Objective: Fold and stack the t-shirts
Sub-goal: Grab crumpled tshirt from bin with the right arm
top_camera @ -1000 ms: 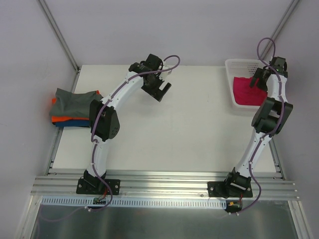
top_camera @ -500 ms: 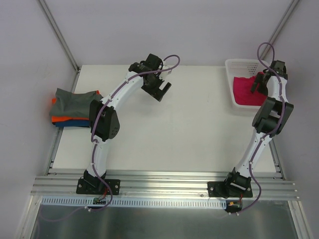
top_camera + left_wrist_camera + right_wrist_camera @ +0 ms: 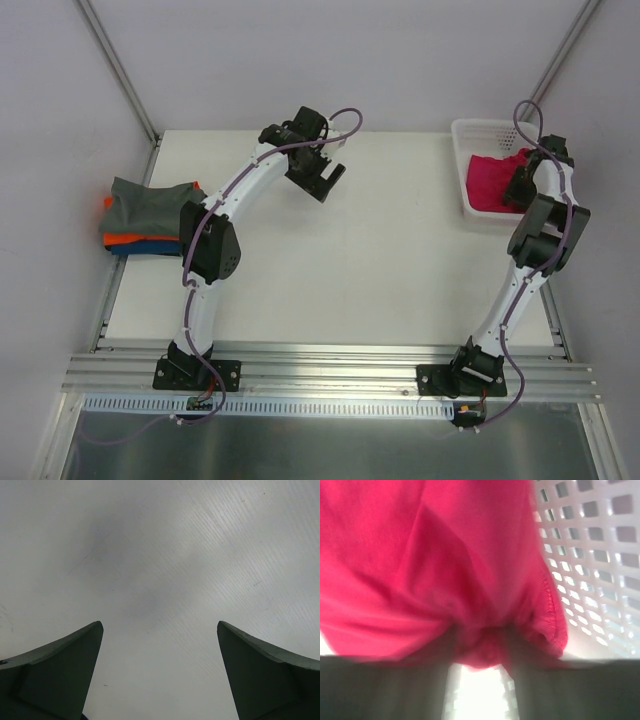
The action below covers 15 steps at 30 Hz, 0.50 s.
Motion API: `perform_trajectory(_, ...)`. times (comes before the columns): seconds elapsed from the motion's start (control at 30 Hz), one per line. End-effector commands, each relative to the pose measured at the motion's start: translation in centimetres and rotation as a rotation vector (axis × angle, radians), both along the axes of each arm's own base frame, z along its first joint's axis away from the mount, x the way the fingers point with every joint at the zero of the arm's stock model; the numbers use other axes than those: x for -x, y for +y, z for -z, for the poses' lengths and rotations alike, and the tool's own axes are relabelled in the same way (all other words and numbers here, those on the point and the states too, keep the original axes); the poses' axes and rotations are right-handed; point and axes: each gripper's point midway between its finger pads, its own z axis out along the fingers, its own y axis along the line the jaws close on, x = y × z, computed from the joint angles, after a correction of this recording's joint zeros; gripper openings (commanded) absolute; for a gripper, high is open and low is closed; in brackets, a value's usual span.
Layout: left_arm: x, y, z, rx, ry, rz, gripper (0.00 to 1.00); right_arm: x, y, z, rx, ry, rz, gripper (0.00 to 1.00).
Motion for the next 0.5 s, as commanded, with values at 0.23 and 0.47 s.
perform_trajectory(0.23, -0.3, -1.1, -1.9, 0.023, -0.042, 0.0, 0.99, -2.7, 5.6, -8.4, -0.057, -0.133, -0.137, 0.01)
perform_trajectory(0.47, -4.0, 2.2, -5.0, 0.085, -0.119, -0.132, 0.99, -5.2, 12.0, -20.2, 0.072, -0.385, -0.344, 0.01)
